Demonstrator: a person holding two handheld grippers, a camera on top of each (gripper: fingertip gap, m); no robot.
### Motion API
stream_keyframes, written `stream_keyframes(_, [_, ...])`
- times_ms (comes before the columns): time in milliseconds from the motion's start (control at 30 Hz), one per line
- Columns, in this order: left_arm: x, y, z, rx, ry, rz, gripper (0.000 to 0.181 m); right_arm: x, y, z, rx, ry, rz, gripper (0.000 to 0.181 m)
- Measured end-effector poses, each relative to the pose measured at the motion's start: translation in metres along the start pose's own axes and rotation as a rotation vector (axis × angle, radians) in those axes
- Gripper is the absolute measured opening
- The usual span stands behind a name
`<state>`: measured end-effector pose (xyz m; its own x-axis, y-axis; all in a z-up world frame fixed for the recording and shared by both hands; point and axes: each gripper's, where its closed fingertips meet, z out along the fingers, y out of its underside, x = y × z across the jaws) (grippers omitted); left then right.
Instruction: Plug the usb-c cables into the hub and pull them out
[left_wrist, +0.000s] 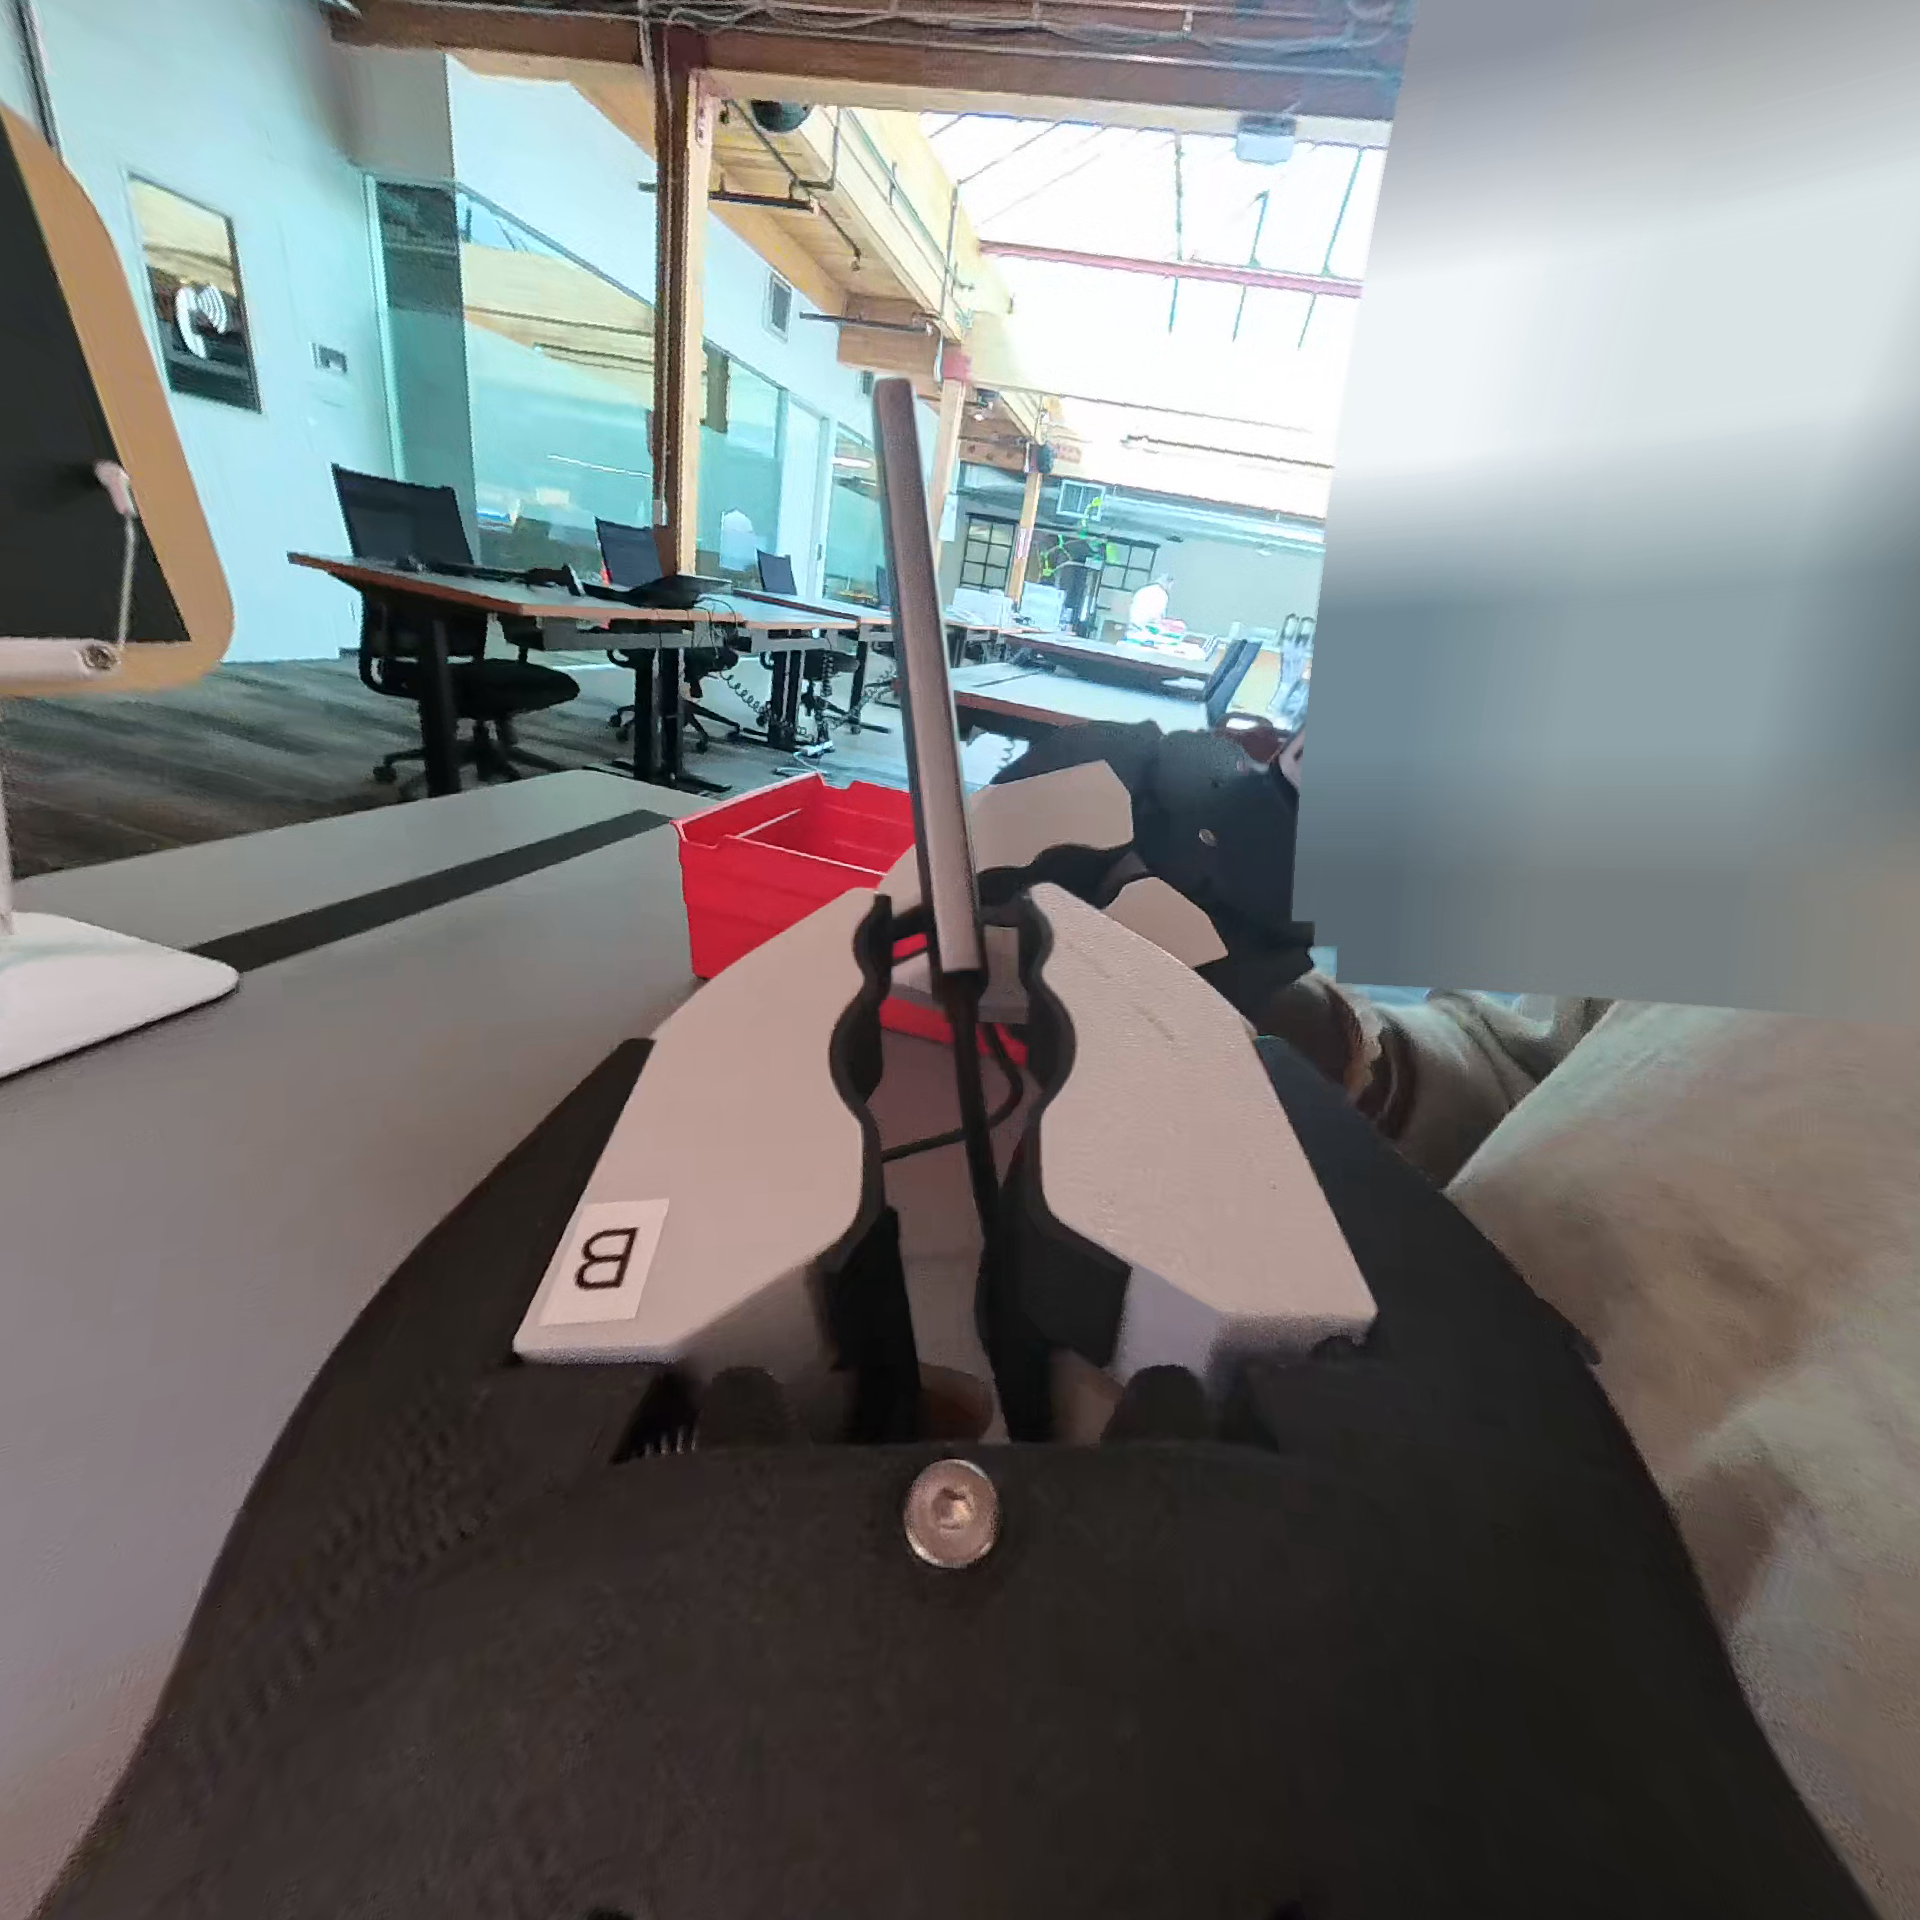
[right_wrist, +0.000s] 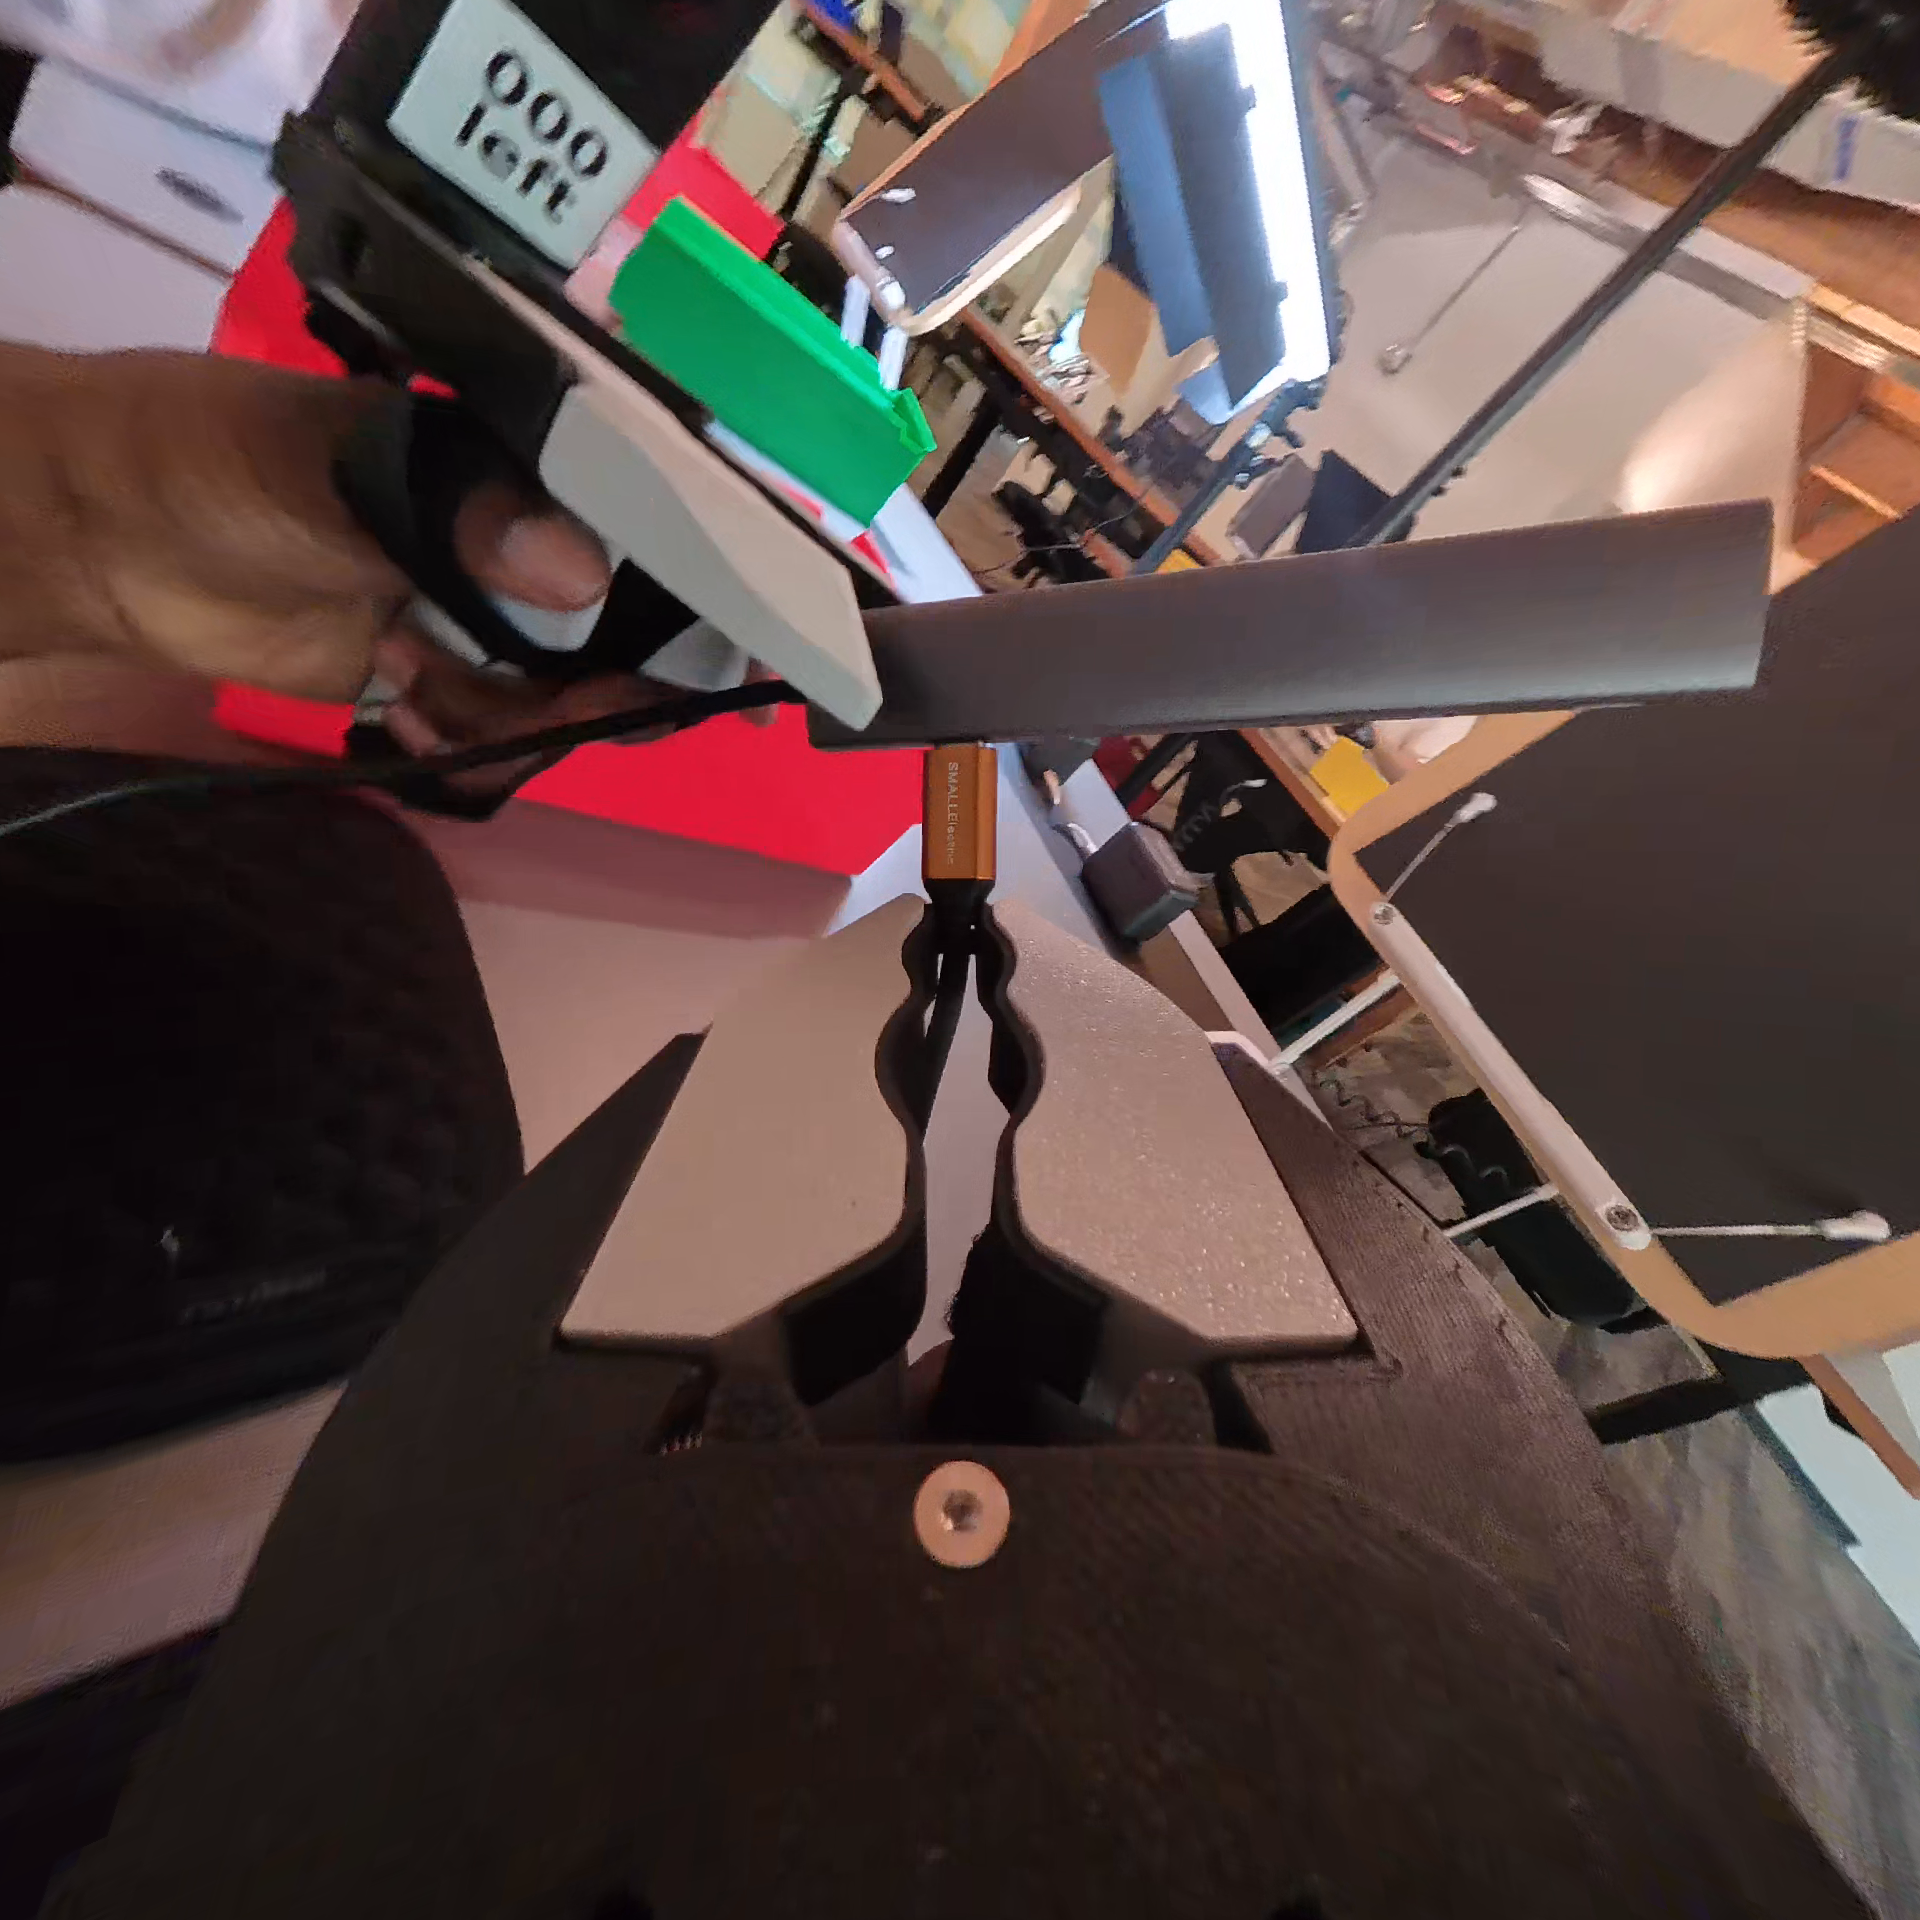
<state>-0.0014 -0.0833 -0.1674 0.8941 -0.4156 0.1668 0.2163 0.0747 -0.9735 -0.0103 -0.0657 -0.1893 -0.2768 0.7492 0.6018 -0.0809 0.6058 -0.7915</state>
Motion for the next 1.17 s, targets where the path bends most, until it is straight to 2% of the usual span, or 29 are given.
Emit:
stream_keyframes(67, [0.000, 0.003, -0.002, -0.047, 0.005, 0.038, 0.027, -0.005, 0.000, -0.003, -0.023, -0.064, -0.047, 0.007])
stream_keyframes(133, [0.007, 0.006, -0.001, -0.089, 0.052, 0.075, 0.026, -0.011, 0.000, -0.004, -0.042, -0.114, -0.118, 0.006])
stream_keyframes(233, [0.011, 0.009, 0.000, -0.129, 0.070, 0.121, 0.010, -0.015, 0.002, -0.006, -0.063, -0.145, -0.193, 0.006])
stream_keyframes(333, [0.010, 0.004, 0.000, -0.090, 0.025, 0.142, 0.008, -0.008, -0.004, -0.007, -0.046, -0.078, -0.240, 0.007])
stream_keyframes(433, [0.004, 0.003, 0.002, -0.063, -0.048, 0.131, 0.008, -0.004, -0.015, -0.006, -0.027, 0.025, -0.323, 0.024])
stream_keyframes(533, [0.008, 0.001, 0.006, -0.019, -0.055, 0.102, 0.008, -0.004, -0.018, -0.001, -0.061, 0.081, -0.388, 0.012])
stream_keyframes(667, [0.009, -0.007, 0.003, 0.014, -0.136, 0.175, 0.007, -0.003, -0.023, 0.000, -0.064, 0.149, -0.448, 0.012])
stream_keyframes(733, [0.013, -0.008, 0.002, -0.024, -0.157, 0.228, 0.007, -0.004, -0.026, -0.002, -0.039, 0.156, -0.469, 0.012])
stream_keyframes(933, [0.025, -0.019, 0.008, -0.038, -0.162, 0.297, 0.007, -0.001, -0.038, -0.014, 0.029, 0.159, -0.437, 0.012])
stream_keyframes(1167, [0.035, -0.025, 0.015, 0.001, -0.113, 0.249, 0.007, 0.002, -0.041, -0.028, 0.054, 0.203, -0.385, 0.010])
